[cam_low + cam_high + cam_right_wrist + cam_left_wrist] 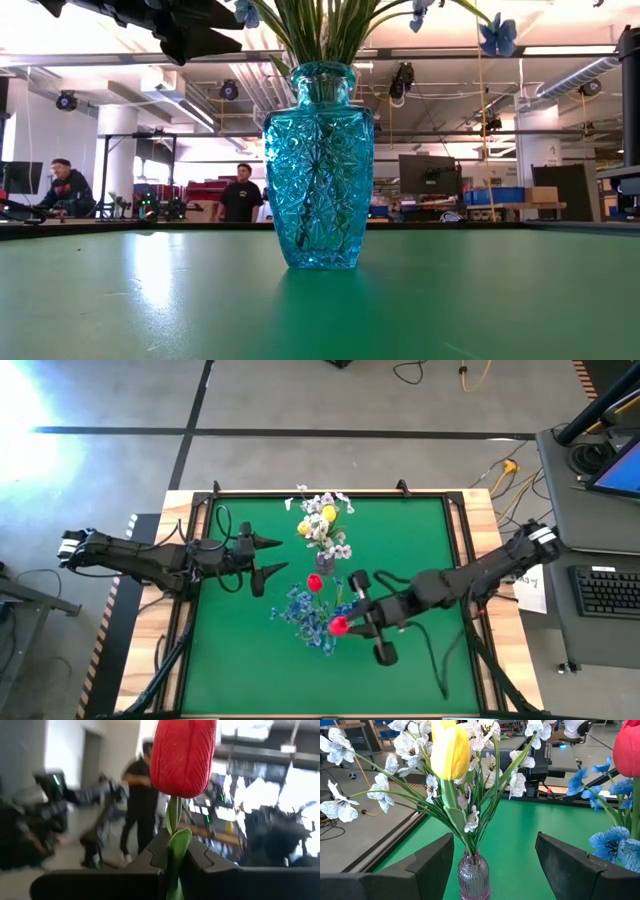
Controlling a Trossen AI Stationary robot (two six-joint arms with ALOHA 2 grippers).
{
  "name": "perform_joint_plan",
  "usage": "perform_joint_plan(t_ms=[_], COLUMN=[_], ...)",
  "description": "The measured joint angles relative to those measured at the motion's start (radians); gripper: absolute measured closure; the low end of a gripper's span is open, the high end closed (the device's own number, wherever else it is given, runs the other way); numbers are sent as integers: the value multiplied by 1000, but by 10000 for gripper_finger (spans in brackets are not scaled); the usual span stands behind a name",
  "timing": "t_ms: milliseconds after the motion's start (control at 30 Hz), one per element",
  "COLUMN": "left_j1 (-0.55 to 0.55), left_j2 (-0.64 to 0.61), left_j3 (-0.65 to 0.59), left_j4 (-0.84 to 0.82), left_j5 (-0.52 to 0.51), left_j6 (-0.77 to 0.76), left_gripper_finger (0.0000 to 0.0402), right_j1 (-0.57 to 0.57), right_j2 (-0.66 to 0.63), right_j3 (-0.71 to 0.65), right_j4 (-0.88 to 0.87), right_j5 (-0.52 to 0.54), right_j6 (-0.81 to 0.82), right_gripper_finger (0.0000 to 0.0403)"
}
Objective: Sort flowers into vase by color
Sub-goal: Put the red flower into the blue vase
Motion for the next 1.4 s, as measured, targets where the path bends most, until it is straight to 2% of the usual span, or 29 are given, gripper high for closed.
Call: perform_joint_plan(t_ms=[133,1033,1200,1400], left_j1=[0,0,0,0], left_j2=[-10,-16,-16,-24], left_j3=[0,0,0,0], left_j4=[-4,-16,-15,-12], left_j5=[0,0,0,0], left_j6=[0,0,0,0], left_gripper_finger=[134,134,134,134], right_j1=[2,2,1,2], right_j2=[45,59,59,60], right_j3=[52,26,20,18], right_j4=[-84,-85,-106,-193], right_j5=[46,98,109,197], right_j6=[-18,-35,-14,20], right_gripper_finger=[385,383,350,284])
